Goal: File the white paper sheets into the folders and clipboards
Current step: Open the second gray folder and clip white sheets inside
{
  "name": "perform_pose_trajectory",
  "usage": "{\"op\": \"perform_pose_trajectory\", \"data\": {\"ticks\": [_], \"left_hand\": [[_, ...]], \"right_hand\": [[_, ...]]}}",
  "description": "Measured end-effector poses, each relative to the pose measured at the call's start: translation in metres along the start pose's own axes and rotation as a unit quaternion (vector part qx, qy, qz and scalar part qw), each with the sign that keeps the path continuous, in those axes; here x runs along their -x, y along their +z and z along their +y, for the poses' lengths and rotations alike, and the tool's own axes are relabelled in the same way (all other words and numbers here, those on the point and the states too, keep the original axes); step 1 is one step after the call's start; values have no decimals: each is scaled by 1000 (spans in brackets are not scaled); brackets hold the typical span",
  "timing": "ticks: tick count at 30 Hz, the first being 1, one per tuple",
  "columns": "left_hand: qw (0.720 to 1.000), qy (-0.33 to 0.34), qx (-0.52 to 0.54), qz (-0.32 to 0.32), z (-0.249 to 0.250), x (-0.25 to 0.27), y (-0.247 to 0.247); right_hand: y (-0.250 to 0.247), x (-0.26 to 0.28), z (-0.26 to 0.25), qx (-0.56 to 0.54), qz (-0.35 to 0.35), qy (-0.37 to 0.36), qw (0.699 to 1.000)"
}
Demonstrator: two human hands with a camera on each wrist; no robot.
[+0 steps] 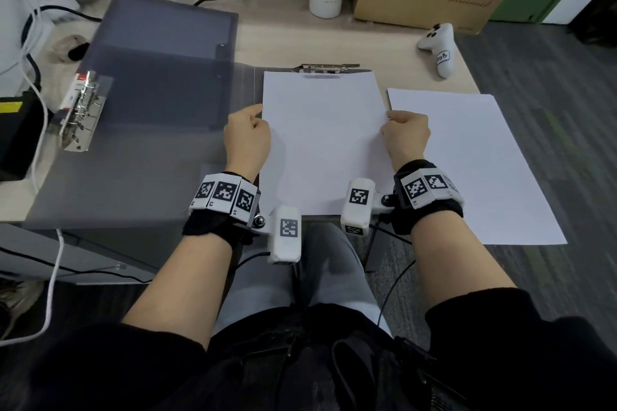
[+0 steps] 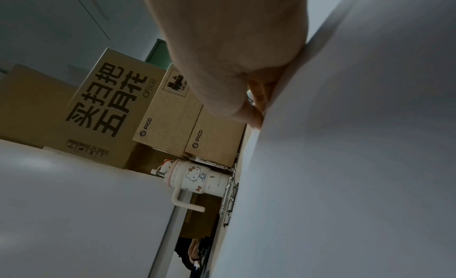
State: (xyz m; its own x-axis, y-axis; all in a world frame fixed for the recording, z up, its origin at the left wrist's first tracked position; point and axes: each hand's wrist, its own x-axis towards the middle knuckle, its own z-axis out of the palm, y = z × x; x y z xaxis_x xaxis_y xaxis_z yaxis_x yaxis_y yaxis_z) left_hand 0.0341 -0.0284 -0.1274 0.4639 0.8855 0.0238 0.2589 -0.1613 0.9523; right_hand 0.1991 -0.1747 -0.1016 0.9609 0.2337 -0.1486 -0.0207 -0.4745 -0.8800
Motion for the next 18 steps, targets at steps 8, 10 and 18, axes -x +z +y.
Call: {"op": "perform_pose_trajectory", "data": {"ticks": [8,10,18], "left_hand": [[989,-23,-147,-15,7,5,-5],[985,-18,-172,-17,11,6,-6],[961,-11,-271,-57,13,-3,-9]], "right_hand": [[7,-5,0,112,-49,-32,992],[10,-7,-3,166,-65,-35,983],[12,-10,-7,274,-68,-41,958]]}}
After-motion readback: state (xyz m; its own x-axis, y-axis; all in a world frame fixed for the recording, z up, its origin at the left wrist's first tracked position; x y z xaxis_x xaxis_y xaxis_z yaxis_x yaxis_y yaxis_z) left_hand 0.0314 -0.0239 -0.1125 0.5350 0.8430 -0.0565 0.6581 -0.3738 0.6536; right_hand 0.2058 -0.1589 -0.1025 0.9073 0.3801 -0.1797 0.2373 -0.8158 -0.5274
